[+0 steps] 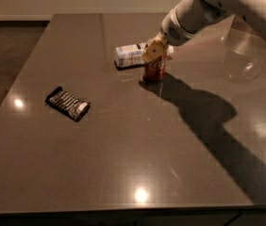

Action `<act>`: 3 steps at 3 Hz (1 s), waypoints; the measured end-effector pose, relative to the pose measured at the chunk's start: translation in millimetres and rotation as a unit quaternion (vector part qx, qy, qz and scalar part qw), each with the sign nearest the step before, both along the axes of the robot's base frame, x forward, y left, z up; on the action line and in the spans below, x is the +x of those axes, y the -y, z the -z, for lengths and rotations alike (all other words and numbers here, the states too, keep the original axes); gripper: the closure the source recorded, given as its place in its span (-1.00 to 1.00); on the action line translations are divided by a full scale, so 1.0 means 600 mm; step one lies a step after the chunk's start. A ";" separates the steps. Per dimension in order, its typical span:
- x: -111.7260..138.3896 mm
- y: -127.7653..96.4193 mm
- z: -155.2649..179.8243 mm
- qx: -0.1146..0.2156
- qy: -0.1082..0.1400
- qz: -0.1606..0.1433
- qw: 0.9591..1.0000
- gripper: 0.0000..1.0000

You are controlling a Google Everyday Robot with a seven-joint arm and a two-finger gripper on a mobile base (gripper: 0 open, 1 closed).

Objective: Move coke can near blue plastic bottle

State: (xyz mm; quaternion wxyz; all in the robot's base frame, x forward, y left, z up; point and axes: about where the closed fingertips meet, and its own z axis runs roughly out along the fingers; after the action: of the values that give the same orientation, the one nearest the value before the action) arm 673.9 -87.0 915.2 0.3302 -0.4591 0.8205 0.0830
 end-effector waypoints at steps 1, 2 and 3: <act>0.001 -0.001 0.002 0.000 -0.001 0.000 1.000 -0.17; 0.001 -0.003 0.004 0.000 -0.002 -0.001 1.000 -0.64; 0.001 -0.006 0.007 0.000 -0.003 -0.003 1.000 -1.00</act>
Offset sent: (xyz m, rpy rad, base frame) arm 0.0003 0.0006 -0.0013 -0.0002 0.0021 0.0007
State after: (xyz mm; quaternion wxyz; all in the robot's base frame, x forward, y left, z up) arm 674.2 -83.2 911.2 0.3270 -0.4615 0.8203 0.0852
